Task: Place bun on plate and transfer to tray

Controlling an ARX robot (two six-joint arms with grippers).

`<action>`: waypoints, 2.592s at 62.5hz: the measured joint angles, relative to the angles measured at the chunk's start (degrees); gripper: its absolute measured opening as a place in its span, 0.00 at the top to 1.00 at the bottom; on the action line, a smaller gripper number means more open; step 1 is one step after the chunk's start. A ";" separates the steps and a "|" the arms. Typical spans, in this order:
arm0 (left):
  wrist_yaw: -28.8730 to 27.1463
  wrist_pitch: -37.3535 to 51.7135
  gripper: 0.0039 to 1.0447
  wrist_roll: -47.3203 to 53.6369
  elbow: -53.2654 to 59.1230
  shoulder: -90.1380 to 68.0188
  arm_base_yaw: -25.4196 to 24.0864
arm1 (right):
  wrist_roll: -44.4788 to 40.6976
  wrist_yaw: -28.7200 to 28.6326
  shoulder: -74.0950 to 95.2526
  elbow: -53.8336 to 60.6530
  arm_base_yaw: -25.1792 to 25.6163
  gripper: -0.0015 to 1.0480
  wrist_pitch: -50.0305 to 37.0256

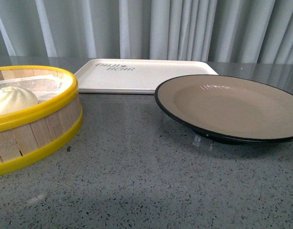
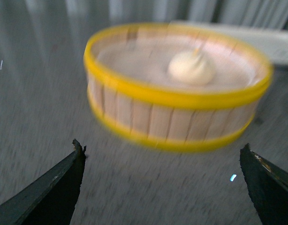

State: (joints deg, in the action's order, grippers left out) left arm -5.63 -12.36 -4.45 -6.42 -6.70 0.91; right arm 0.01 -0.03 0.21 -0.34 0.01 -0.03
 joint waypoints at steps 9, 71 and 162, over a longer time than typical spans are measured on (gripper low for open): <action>5.18 -1.75 0.06 -1.18 -8.09 -12.13 -7.48 | 0.00 -0.04 0.00 0.02 0.00 0.08 0.00; 2.75 4.35 0.06 8.48 -49.11 -69.66 6.19 | 0.00 -0.02 0.00 0.02 0.00 0.08 0.00; 1.70 -0.15 0.97 10.67 -52.04 -73.81 4.61 | 0.00 -0.02 0.00 0.02 0.00 0.08 0.00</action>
State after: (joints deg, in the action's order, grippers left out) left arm -3.92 -12.51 6.22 -58.46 -80.51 5.52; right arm 0.01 -0.05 0.21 -0.32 0.01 -0.03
